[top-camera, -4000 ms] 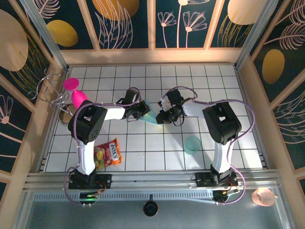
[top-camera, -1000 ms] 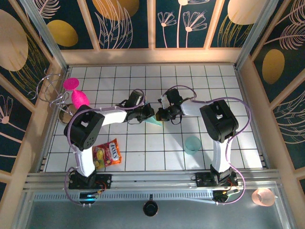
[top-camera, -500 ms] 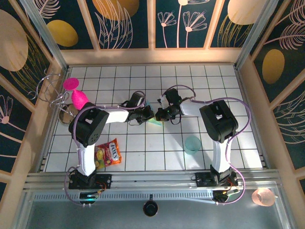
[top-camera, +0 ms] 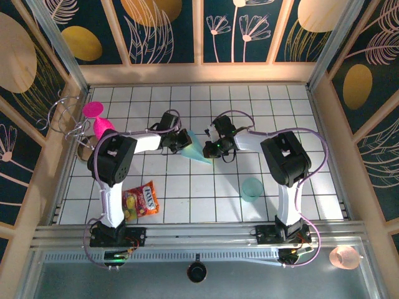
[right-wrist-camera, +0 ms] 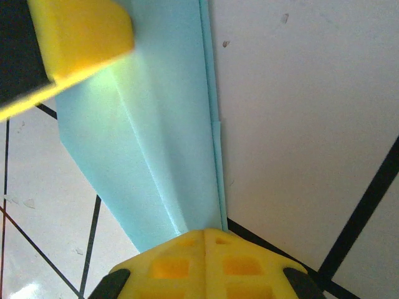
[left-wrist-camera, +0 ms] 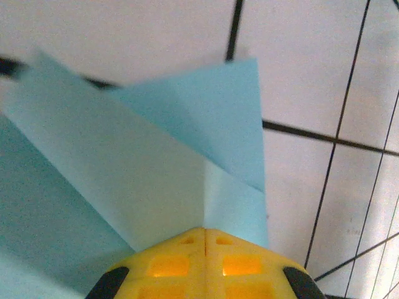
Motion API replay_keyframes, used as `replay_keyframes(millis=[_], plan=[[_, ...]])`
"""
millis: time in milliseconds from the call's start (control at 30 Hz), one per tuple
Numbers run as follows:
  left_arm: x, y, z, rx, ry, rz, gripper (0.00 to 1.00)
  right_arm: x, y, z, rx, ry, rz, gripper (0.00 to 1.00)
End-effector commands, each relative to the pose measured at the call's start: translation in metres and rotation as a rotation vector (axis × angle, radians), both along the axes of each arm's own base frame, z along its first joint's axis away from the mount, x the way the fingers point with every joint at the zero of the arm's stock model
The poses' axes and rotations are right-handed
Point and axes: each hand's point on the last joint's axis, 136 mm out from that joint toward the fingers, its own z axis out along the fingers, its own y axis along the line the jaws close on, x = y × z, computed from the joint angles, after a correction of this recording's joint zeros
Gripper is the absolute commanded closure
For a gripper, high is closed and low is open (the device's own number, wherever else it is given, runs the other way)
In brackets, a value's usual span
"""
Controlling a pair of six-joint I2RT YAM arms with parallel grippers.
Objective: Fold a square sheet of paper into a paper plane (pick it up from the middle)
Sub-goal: Fourth fold the wing at the center of the table.
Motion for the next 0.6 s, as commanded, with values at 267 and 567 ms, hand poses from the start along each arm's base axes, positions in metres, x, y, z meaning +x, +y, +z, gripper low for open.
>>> replay_keyframes(millis=[267, 567], plan=[[0.036, 0.080, -0.023, 0.143, -0.016, 0.113, 0.95, -0.039, -0.060, -0.072, -0.303, 0.153, -0.047, 0.96], [0.070, 0.110, 0.008, 0.226, -0.103, 0.138, 0.95, -0.033, -0.049, -0.063, -0.248, 0.140, -0.054, 0.96]])
